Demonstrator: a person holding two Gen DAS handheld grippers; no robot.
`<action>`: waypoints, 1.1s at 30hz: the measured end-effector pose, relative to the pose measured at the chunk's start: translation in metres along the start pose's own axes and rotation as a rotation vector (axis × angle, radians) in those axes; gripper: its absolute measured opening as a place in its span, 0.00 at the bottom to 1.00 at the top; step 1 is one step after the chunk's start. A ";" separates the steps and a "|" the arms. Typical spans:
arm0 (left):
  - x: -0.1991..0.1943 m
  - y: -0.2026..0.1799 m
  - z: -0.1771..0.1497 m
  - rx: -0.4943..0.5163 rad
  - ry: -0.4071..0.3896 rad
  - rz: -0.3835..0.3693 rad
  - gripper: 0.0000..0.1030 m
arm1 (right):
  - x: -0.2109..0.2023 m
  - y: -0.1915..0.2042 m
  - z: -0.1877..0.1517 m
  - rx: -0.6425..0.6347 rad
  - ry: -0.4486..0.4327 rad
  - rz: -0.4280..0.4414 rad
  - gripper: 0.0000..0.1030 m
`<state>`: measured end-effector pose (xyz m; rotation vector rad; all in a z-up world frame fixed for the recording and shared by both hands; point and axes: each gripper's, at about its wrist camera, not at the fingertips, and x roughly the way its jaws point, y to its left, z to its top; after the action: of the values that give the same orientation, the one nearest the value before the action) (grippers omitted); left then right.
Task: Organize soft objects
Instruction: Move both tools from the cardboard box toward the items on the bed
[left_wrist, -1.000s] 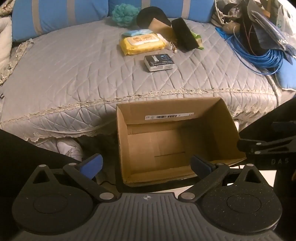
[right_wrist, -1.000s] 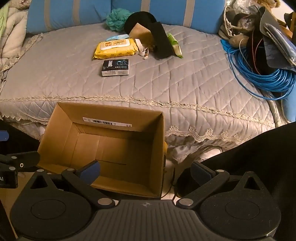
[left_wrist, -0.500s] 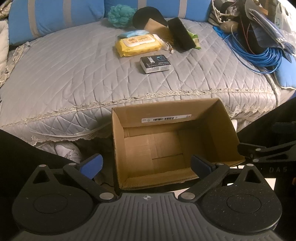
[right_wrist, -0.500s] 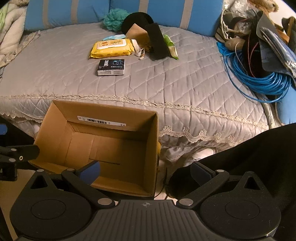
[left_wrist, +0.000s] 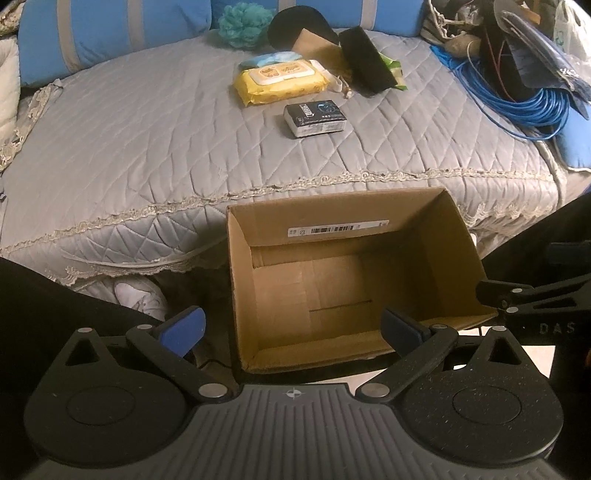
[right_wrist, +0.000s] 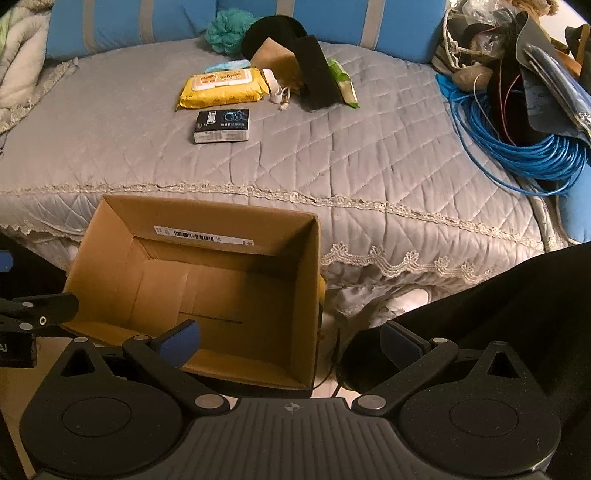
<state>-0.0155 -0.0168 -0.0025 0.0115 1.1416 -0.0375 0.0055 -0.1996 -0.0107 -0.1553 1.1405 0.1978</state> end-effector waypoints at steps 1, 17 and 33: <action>-0.001 0.000 0.000 -0.003 -0.005 -0.003 1.00 | 0.000 0.000 0.001 0.003 0.001 0.001 1.00; -0.003 0.006 0.008 -0.049 -0.031 -0.017 1.00 | 0.001 -0.002 0.015 0.017 0.001 0.014 1.00; -0.006 0.006 0.028 -0.036 -0.050 -0.055 1.00 | 0.004 -0.008 0.041 -0.002 -0.004 0.042 1.00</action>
<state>0.0077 -0.0118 0.0141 -0.0524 1.0923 -0.0661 0.0451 -0.1982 0.0026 -0.1329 1.1400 0.2370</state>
